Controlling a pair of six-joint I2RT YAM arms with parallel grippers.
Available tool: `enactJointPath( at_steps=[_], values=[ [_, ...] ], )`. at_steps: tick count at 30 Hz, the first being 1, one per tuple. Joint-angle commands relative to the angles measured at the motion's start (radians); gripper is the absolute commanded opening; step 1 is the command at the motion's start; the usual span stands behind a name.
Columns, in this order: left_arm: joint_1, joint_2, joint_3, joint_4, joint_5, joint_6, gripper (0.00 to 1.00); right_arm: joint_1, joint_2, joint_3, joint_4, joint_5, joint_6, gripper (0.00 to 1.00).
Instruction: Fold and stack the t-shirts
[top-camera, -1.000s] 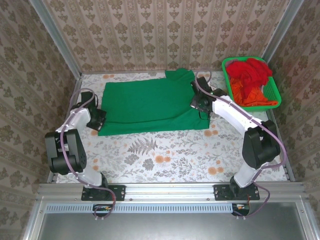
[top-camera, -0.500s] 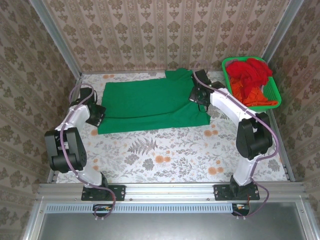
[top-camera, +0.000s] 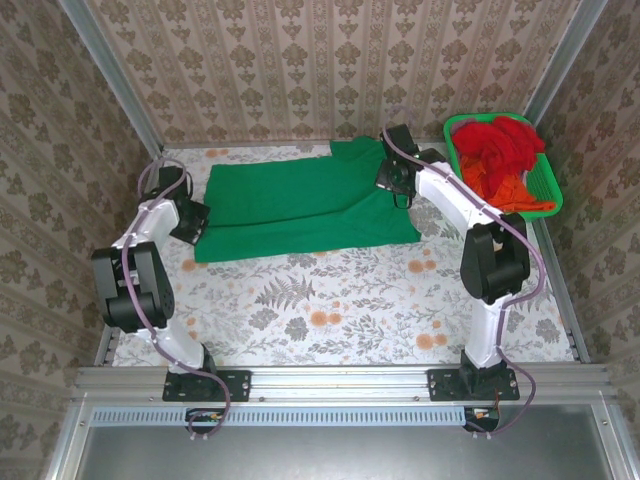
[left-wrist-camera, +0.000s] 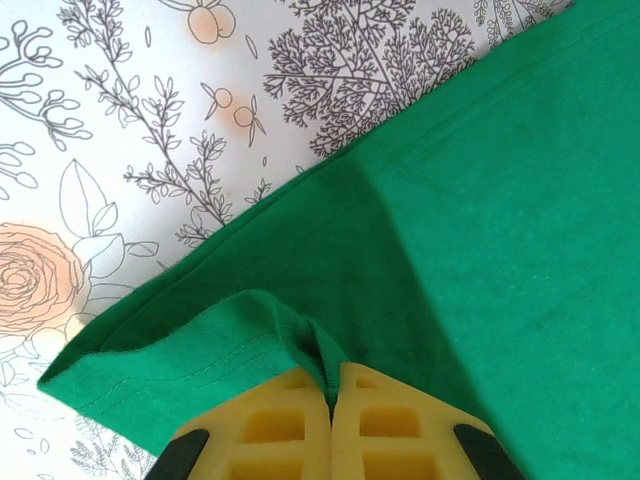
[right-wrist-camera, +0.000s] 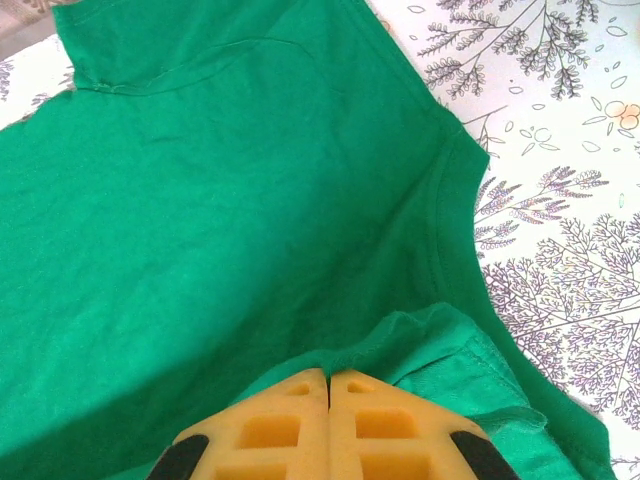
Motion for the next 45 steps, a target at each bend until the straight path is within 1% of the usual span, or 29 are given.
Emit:
enactJointPath(
  at_steps=[1,15,21,22,23,24,25,26,27,28,29,30,31,34,37,40,43,45],
  values=[
    [0.007,0.032,0.041,-0.018,-0.013,0.015,0.0,-0.009,0.032,0.041,-0.037,0.003,-0.017,0.0],
    [0.007,0.15,0.153,-0.022,0.02,0.039,0.0,-0.024,0.095,0.053,-0.029,-0.005,-0.01,0.0],
    [0.01,0.2,0.149,-0.006,0.022,0.04,0.01,-0.027,0.128,0.055,-0.017,-0.017,-0.005,0.0],
    [0.01,0.211,0.149,-0.001,0.025,0.045,0.08,-0.028,0.136,0.057,-0.017,-0.02,-0.002,0.0],
    [0.01,0.217,0.148,0.01,0.031,0.049,0.22,-0.029,0.142,0.058,-0.015,-0.024,-0.001,0.0],
    [0.01,0.222,0.142,0.033,0.048,0.059,0.45,-0.029,0.146,0.057,-0.005,-0.03,-0.006,0.02],
    [0.009,0.222,0.132,0.059,0.069,0.069,0.67,-0.03,0.148,0.057,0.004,-0.037,-0.013,0.15],
    [0.007,0.217,0.123,0.079,0.085,0.074,0.81,-0.03,0.145,0.054,0.015,-0.043,-0.023,0.28],
    [0.006,0.206,0.109,0.104,0.095,0.084,0.94,-0.029,0.136,0.04,0.044,-0.058,-0.039,0.44],
    [0.0,0.188,0.095,0.122,0.095,0.094,1.0,-0.029,0.118,0.018,0.074,-0.067,-0.05,0.59],
    [-0.005,0.17,0.081,0.135,0.087,0.104,1.0,-0.03,0.099,-0.006,0.104,-0.071,-0.056,0.68],
    [-0.013,0.145,0.064,0.15,0.077,0.116,1.0,-0.029,0.073,-0.039,0.144,-0.072,-0.065,0.76],
    [-0.019,0.118,0.045,0.164,0.068,0.126,1.0,-0.026,0.045,-0.076,0.191,-0.069,-0.079,0.8],
    [-0.038,0.053,-0.015,0.214,0.074,0.151,1.0,-0.013,-0.023,-0.183,0.28,-0.042,-0.107,0.85],
    [-0.053,0.005,-0.081,0.258,0.092,0.138,1.0,-0.004,-0.041,-0.252,0.319,-0.073,-0.113,0.83],
    [-0.075,-0.009,-0.119,0.304,0.121,0.137,1.0,-0.006,-0.016,-0.278,0.323,-0.192,-0.13,0.79],
    [-0.085,0.028,-0.121,0.334,0.159,0.156,1.0,-0.003,0.026,-0.292,0.339,-0.277,-0.101,0.74],
    [-0.085,0.058,-0.126,0.349,0.175,0.16,1.0,-0.003,0.05,-0.303,0.343,-0.31,-0.072,0.69]
  ],
)
